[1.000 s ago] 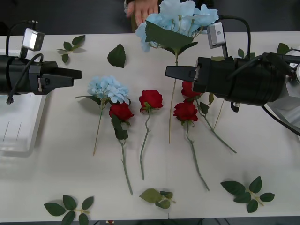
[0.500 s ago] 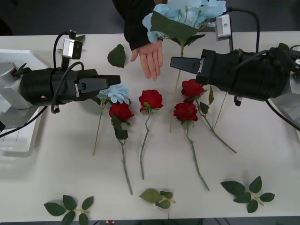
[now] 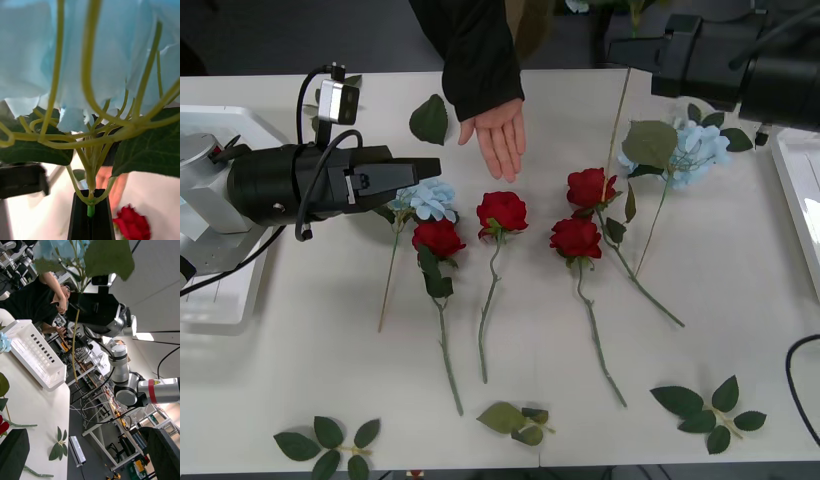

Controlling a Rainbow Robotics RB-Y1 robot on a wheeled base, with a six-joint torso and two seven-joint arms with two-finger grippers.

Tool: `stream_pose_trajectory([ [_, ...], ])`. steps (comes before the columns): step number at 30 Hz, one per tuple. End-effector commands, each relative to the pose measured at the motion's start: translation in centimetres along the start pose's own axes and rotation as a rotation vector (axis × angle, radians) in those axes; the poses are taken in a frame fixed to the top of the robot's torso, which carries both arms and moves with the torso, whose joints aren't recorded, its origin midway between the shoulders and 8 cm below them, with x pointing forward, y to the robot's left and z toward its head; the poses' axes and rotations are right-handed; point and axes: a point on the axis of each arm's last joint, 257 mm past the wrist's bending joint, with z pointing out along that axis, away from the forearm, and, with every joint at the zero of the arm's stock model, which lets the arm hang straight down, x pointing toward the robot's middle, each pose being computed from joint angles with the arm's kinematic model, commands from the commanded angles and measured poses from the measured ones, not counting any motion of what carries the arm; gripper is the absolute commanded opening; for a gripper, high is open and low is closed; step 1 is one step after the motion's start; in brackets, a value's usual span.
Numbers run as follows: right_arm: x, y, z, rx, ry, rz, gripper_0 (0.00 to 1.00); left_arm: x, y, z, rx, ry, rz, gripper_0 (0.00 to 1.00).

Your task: Place the red flowers into the right box and the blue flowers into the left box. If a person shows an open palm, hand one flower to the person first, then continue sorting.

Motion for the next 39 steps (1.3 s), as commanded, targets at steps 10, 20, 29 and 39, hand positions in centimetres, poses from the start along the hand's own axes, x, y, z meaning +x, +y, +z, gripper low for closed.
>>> stream_pose_trajectory([
  [10,-7.1,7.9,6.6,0.217,-0.101,-0.183,0.00,-1.8,-1.3,1.8,0.041,0.002,0.092,0.91],
  [20,-6.9,9.1,9.3,0.297,-0.182,-0.199,0.00,-1.6,-1.3,1.8,0.040,0.005,0.094,0.92],
  [29,-6.8,9.1,9.3,0.292,-0.182,-0.191,0.00,-1.6,-1.0,1.7,0.031,0.003,0.092,0.92],
  [39,-7.1,8.9,9.2,0.295,-0.192,-0.176,0.00,-1.8,-1.0,1.7,0.029,-0.001,0.093,0.91],
])
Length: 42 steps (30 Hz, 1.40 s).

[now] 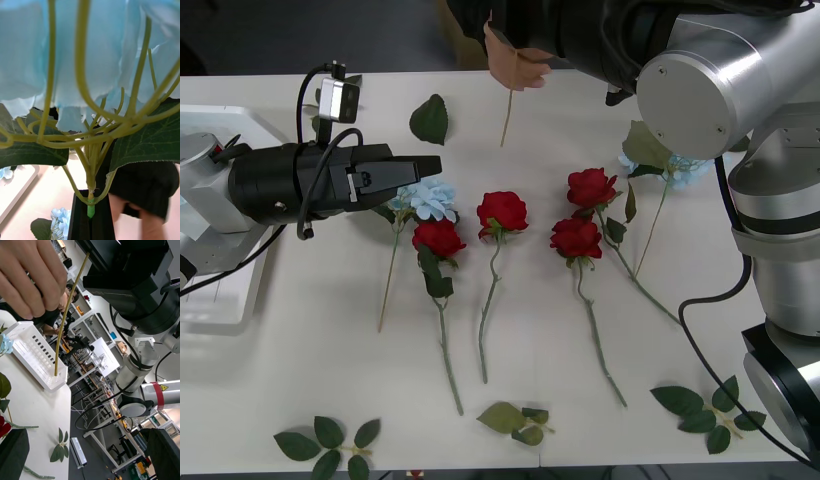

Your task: Place the red flowers into the right box and the blue flowers into the left box. If a person shows an open palm, hand one flower to the person first, then continue sorting.

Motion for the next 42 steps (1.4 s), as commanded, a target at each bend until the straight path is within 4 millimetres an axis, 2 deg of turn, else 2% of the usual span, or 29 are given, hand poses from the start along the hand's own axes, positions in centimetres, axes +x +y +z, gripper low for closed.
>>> stream_pose_trajectory([
  [1,-3.9,2.5,-1.0,-0.046,-0.090,0.017,0.00,-1.6,-1.2,1.6,0.037,0.005,0.091,0.92],
  [18,-3.9,2.5,-1.0,-0.044,-0.091,0.028,0.00,-1.6,-1.1,1.6,0.035,0.002,0.089,0.91],
  [20,-3.9,2.4,-1.0,-0.044,-0.092,0.029,0.13,-1.6,-1.2,1.6,0.038,0.003,0.087,0.92],
  [22,-3.9,2.4,-1.0,-0.045,-0.091,0.031,0.46,-1.6,-1.1,1.6,0.035,0.002,0.089,0.92],
  [23,-4.0,2.4,-1.0,-0.046,-0.092,0.032,0.53,-1.6,-1.2,1.6,0.037,0.003,0.089,0.91],
  [25,-4.0,2.3,-1.1,-0.047,-0.092,0.036,0.60,-1.6,-1.1,1.6,0.036,0.003,0.088,0.91],
  [27,-4.3,2.3,-1.3,-0.055,-0.096,0.048,0.79,-1.6,-1.1,1.6,0.036,0.003,0.088,0.91],
  [30,-4.7,2.1,-1.5,-0.063,-0.101,0.062,0.88,-1.6,-1.2,1.6,0.037,0.003,0.089,0.92],
  [34,-4.9,1.9,-2.0,-0.073,-0.102,0.074,0.91,-1.6,-1.1,1.6,0.036,0.003,0.088,0.91],
  [37,-4.6,1.0,-3.9,-0.089,-0.106,0.085,0.91,-1.6,-1.2,1.6,0.037,0.003,0.089,0.92],
  [42,-1.9,-1.1,-8.3,-0.101,-0.074,0.100,0.92,-1.6,-1.1,1.6,0.035,0.002,0.089,0.92],
])
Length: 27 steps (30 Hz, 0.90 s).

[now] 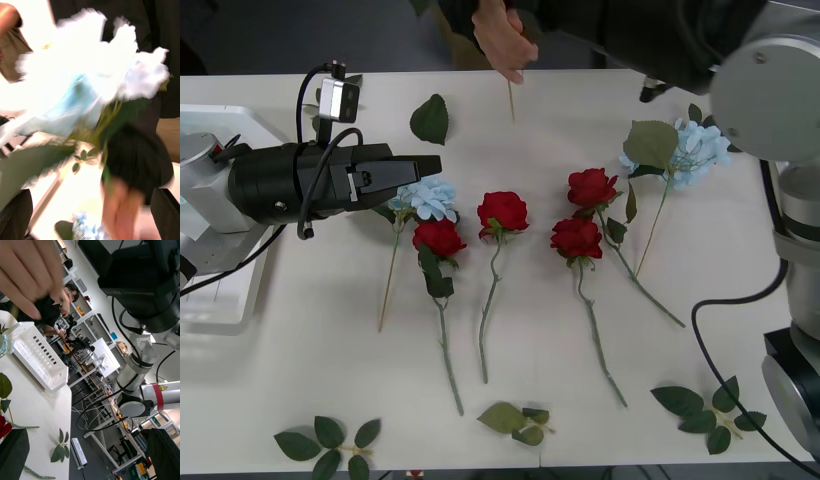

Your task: Place the red flowers into the right box and the blue flowers into the left box. If a person shows an open palm, hand one flower to the person first, then continue sorting.

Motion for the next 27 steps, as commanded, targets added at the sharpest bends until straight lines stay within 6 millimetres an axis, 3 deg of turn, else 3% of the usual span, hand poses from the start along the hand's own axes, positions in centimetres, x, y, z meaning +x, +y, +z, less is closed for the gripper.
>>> stream_pose_trajectory([
  [1,0.7,-1.9,-6.5,0.003,-0.009,0.028,0.91,-1.6,-1.2,1.6,0.039,0.004,0.089,0.91],
  [3,2.1,-3.3,-8.5,0.020,0.022,0.046,0.92,-1.5,-1.2,1.6,0.039,0.005,0.088,0.91],
  [7,6.5,-8.0,-12.5,0.108,0.130,0.112,0.91,-1.6,-1.2,1.6,0.040,0.004,0.087,0.92],
  [9,9.6,-11.9,-14.4,0.194,0.212,0.138,0.91,-1.5,-1.2,1.6,0.039,0.005,0.088,0.92],
  [11,11.5,-13.9,-15.4,0.240,0.263,0.156,0.91,-1.5,-1.2,1.6,0.039,0.005,0.088,0.92],
  [13,15.3,-16.8,-16.7,0.294,0.375,0.149,0.92,-1.5,-1.2,1.6,0.039,0.005,0.088,0.91],
  [15,17.9,-18.4,-17.2,0.324,0.446,0.146,0.91,-1.5,-1.2,1.6,0.039,0.005,0.088,0.92],
  [18,21.8,-20.5,-16.6,0.348,0.516,0.200,0.92,-1.5,-1.2,1.6,0.039,0.005,0.088,0.91],
  [19,22.1,-20.8,-16.2,0.350,0.517,0.212,0.91,-1.5,-1.2,1.6,0.039,0.005,0.088,0.91],
  [21,23.9,-21.9,-14.4,0.355,0.518,0.274,0.91,-1.5,-1.2,1.6,0.039,0.005,0.088,0.91],
  [27,26.4,-25.6,-10.3,0.436,0.479,0.375,0.91,-1.5,-1.2,1.6,0.038,0.006,0.088,0.92],
])
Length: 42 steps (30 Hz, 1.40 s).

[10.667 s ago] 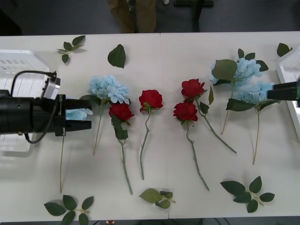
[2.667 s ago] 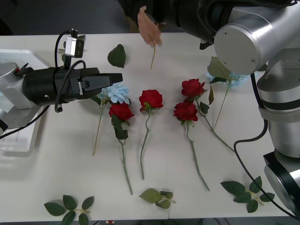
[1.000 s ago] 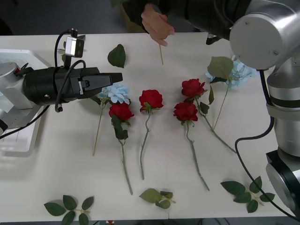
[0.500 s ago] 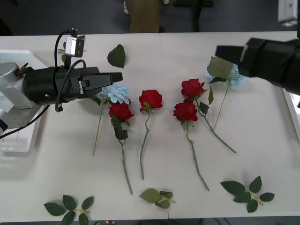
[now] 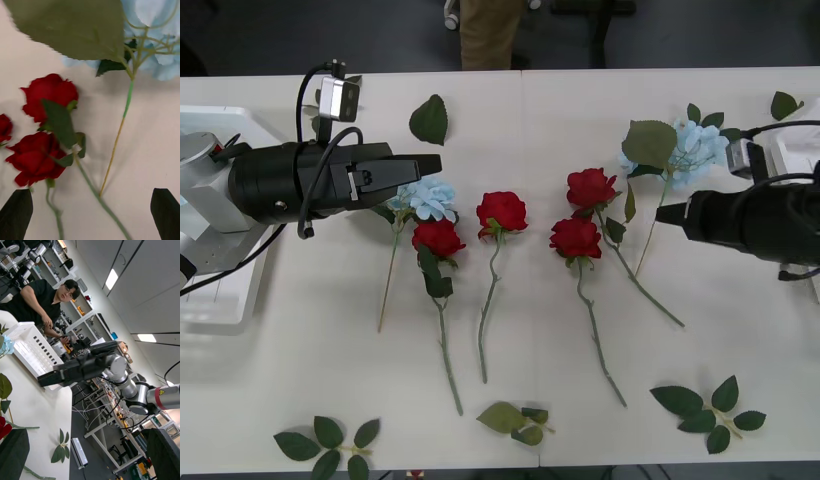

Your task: Place the red flowers into the right box and the blue flowers into the left box. If a person shows an open palm, hand one flower to the person first, then continue sorting.

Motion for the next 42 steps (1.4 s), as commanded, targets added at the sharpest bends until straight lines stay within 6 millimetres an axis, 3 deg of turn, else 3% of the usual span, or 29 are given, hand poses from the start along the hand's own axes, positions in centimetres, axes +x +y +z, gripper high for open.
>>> stream_pose_trajectory([
  [1,-3.5,2.1,2.8,-0.016,-0.076,0.010,0.92,-1.5,-1.3,1.6,0.040,0.007,0.086,0.91],
  [7,-6.1,0.0,5.2,0.078,-0.109,0.028,0.91,-1.2,-0.3,1.5,0.005,0.016,0.036,0.92],
  [10,-7.3,-0.7,6.5,0.112,-0.131,0.020,0.92,-0.9,1.5,1.0,-0.076,0.039,0.002,0.91],
  [15,-7.2,-2.1,8.7,0.162,-0.128,-0.004,0.87,0.1,5.6,-1.6,-0.298,0.133,-0.048,0.92],
  [22,-7.0,-3.0,11.2,0.183,-0.144,-0.017,0.51,1.9,9.3,-7.3,-0.626,0.308,-0.135,0.91],
  [23,-6.6,-2.9,11.7,0.184,-0.143,-0.024,0.36,2.1,9.7,-8.5,-0.695,0.341,-0.155,0.91],
  [24,-6.6,-2.7,11.9,0.183,-0.144,-0.029,0.29,2.2,9.8,-9.1,-0.723,0.353,-0.163,0.92],
  [26,-6.5,-2.6,12.1,0.182,-0.147,-0.033,0.06,2.5,10.0,-10.4,-0.811,0.390,-0.192,0.92],
  [28,-6.4,-2.3,12.2,0.174,-0.147,-0.028,0.00,3.1,10.1,-11.5,-0.894,0.422,-0.239,0.92],
  [33,-7.1,-1.0,11.9,0.147,-0.162,-0.039,0.00,4.2,10.4,-14.0,-1.070,0.502,-0.317,0.91],
  [38,-8.7,2.5,9.4,0.076,-0.179,-0.043,0.00,6.1,11.7,-16.1,-1.248,0.578,-0.340,0.92],
  [40,-9.7,4.6,7.0,0.015,-0.183,-0.023,0.00,7.0,12.7,-16.5,-1.314,0.585,-0.349,0.91],
  [42,-10.8,7.4,3.4,-0.048,-0.173,-0.025,0.00,7.5,13.6,-16.2,-1.357,0.572,-0.336,0.92],
])
